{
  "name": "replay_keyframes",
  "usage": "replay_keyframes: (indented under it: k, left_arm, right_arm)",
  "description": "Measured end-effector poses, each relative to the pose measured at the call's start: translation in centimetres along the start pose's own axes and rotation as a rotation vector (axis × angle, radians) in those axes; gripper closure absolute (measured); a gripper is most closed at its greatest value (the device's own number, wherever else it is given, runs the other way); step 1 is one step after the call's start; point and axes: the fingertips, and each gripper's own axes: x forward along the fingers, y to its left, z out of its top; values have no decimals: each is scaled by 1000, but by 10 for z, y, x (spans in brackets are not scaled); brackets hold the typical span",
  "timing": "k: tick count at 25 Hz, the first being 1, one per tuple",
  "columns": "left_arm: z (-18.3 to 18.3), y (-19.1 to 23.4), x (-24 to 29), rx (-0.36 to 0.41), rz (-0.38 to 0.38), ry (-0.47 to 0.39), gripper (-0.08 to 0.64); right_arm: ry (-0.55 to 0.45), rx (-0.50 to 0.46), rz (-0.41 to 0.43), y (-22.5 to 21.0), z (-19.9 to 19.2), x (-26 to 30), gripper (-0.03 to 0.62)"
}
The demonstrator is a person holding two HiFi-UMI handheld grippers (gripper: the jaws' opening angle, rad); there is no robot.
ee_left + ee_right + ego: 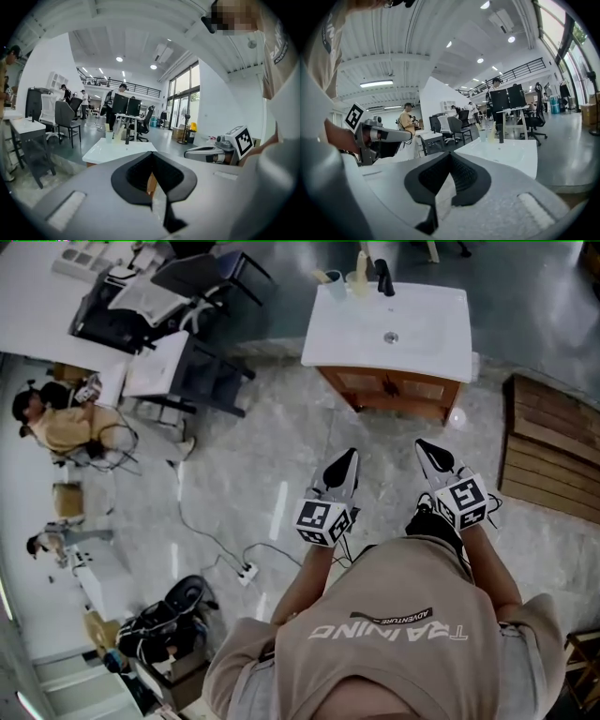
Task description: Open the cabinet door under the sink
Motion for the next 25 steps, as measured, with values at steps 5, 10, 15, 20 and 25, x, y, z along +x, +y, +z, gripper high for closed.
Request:
replay_keyframes:
  k: [5, 10, 15, 20, 25]
  left_arm:
    - [2, 18, 24, -17, 19, 22, 541]
    - [-1, 32, 45, -35, 12, 30, 542]
    - [9, 47, 69, -24, -49, 22, 543]
    - [24, 82, 87, -1, -128, 6, 543]
    - [46, 127, 99, 30, -189, -23, 541]
  right_arm:
    - [20, -28, -5, -29, 2, 16, 591]
    - [33, -9, -71, -56, 1, 21, 591]
    - [57, -7, -123, -66, 2, 33, 591]
    - [31, -8, -200, -60, 19, 62, 591]
    - [0, 9, -273, -52, 39, 93, 591]
